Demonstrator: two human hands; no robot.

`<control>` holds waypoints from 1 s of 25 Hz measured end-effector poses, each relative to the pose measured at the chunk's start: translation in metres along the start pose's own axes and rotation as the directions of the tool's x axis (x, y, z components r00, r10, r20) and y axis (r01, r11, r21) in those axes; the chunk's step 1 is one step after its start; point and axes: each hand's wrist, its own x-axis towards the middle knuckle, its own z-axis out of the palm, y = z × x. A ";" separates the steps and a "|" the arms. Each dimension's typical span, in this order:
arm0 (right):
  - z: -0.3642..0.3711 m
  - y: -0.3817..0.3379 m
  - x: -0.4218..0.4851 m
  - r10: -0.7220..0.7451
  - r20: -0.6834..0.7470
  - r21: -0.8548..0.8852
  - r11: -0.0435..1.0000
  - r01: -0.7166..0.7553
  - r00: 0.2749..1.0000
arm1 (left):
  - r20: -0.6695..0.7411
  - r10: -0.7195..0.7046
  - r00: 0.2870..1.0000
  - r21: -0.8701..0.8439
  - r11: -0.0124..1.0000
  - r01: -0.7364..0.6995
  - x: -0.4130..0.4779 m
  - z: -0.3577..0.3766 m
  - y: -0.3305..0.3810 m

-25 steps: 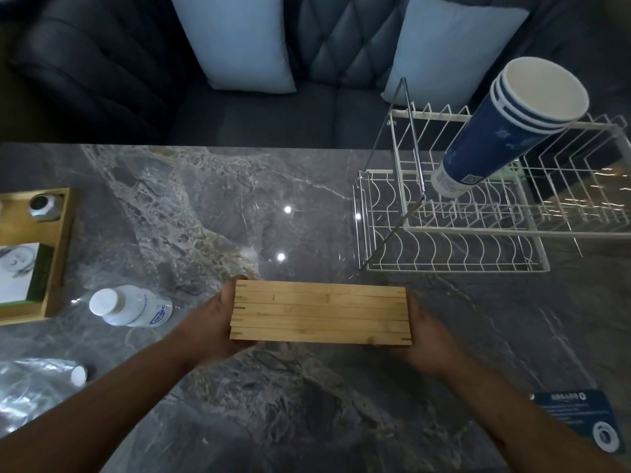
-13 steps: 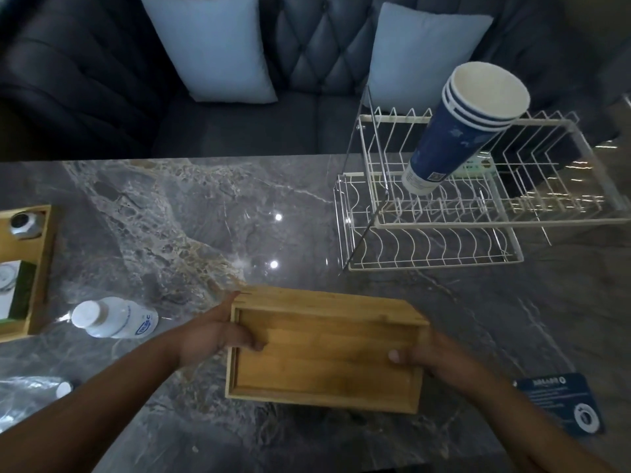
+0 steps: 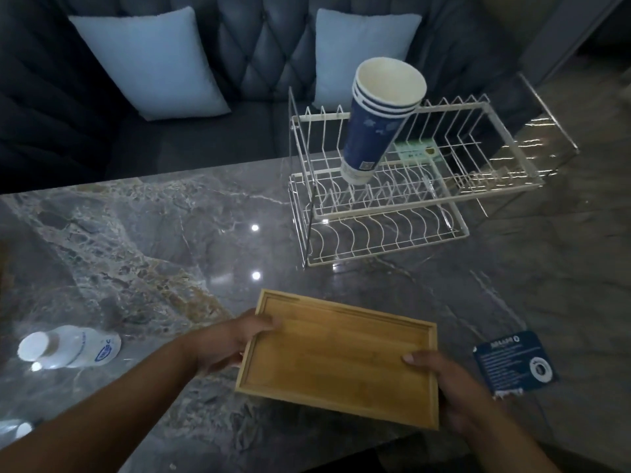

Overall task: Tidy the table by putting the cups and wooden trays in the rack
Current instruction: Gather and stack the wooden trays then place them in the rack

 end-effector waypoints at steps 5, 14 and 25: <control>-0.046 0.019 -0.038 -0.047 -0.117 0.183 0.981 0.068 0.992 | 0.130 0.062 0.990 -0.244 0.969 -0.028 0.018 0.039 -0.003; -0.066 0.012 -0.060 -0.155 -0.265 0.398 0.882 0.254 0.952 | -0.138 0.155 0.978 -0.566 0.798 -0.206 0.049 0.138 0.015; -0.014 0.008 -0.021 -0.290 -0.231 0.496 0.786 0.369 0.929 | -0.341 0.254 0.905 -0.418 0.822 -0.388 0.080 0.194 0.036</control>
